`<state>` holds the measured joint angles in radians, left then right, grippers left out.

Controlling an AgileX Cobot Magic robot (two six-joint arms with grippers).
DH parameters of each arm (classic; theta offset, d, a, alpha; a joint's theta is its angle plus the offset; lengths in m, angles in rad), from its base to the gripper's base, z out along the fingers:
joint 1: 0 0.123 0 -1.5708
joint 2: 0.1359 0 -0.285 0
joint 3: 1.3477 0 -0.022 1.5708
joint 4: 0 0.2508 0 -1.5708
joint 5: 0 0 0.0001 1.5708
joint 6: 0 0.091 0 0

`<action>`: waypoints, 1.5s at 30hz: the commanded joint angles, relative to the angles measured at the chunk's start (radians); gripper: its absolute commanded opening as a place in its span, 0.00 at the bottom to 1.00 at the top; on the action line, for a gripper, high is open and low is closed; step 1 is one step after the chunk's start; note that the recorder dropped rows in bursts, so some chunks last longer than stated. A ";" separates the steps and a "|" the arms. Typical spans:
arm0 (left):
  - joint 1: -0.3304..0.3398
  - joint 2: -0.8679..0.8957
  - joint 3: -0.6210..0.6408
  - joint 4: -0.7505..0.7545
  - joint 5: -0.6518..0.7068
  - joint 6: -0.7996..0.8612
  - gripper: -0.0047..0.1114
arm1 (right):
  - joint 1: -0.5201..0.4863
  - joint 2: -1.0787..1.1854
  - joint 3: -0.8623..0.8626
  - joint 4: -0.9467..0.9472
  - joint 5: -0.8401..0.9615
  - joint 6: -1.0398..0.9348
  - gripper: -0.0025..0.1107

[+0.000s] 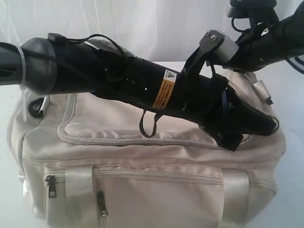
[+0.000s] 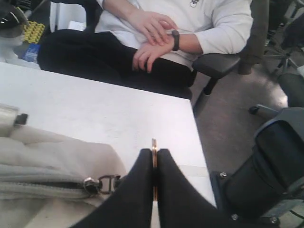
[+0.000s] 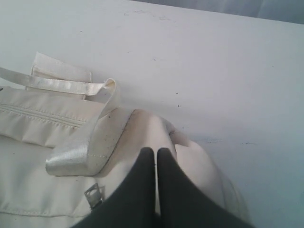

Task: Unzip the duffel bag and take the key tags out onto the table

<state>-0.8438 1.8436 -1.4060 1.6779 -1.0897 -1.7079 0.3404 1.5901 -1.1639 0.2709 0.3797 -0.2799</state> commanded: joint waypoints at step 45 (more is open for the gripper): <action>-0.007 -0.017 0.090 0.067 -0.131 -0.094 0.08 | 0.001 -0.250 0.037 -0.043 0.792 0.038 0.66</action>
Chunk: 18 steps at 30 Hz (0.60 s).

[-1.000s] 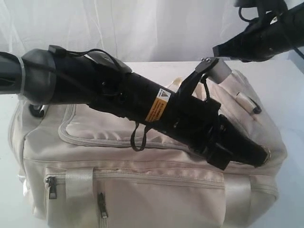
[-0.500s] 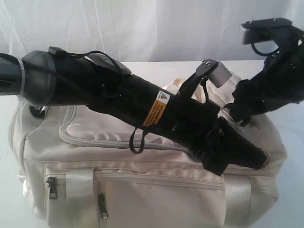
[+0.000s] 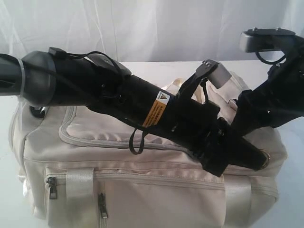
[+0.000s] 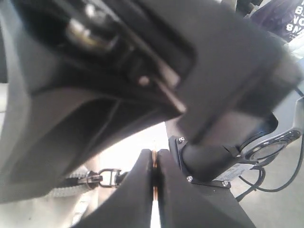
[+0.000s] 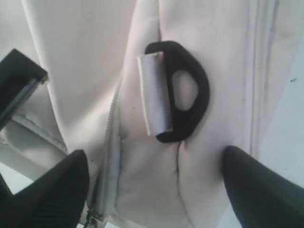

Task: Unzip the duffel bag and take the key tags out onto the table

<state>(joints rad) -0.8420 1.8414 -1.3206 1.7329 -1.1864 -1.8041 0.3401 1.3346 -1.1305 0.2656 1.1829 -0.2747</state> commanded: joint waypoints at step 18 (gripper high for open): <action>-0.008 -0.015 0.004 -0.041 -0.035 0.002 0.08 | 0.001 0.024 0.059 -0.080 -0.081 0.074 0.10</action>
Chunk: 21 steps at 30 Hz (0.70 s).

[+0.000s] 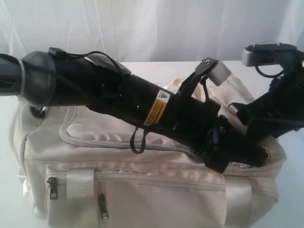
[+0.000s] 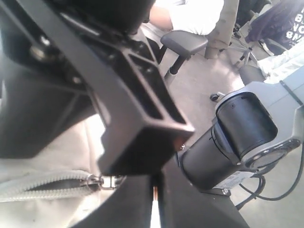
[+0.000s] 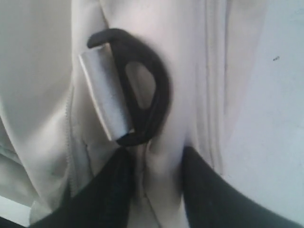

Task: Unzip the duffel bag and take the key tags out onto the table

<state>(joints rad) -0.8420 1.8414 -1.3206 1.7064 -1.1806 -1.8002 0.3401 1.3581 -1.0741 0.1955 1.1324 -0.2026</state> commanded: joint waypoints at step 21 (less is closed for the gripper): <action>-0.008 -0.063 0.004 0.038 -0.041 -0.133 0.08 | -0.003 -0.014 -0.104 -0.030 -0.198 0.008 0.02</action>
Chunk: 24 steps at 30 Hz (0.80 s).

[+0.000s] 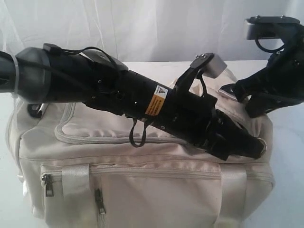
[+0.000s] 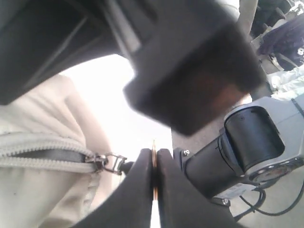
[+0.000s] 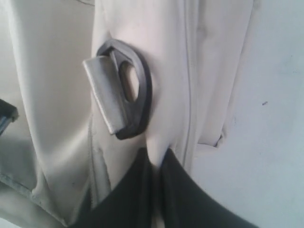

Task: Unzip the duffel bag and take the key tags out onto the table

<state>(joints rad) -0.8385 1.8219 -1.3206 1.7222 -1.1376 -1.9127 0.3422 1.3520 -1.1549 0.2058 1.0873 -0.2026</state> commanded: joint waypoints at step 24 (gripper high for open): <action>-0.012 -0.055 0.004 0.022 -0.083 -0.025 0.08 | -0.005 -0.008 -0.025 -0.509 -0.331 0.364 0.02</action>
<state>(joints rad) -0.8272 1.7901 -1.3206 1.6916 -1.0185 -1.9295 0.3588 1.3513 -1.1549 -0.0762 0.9462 0.1476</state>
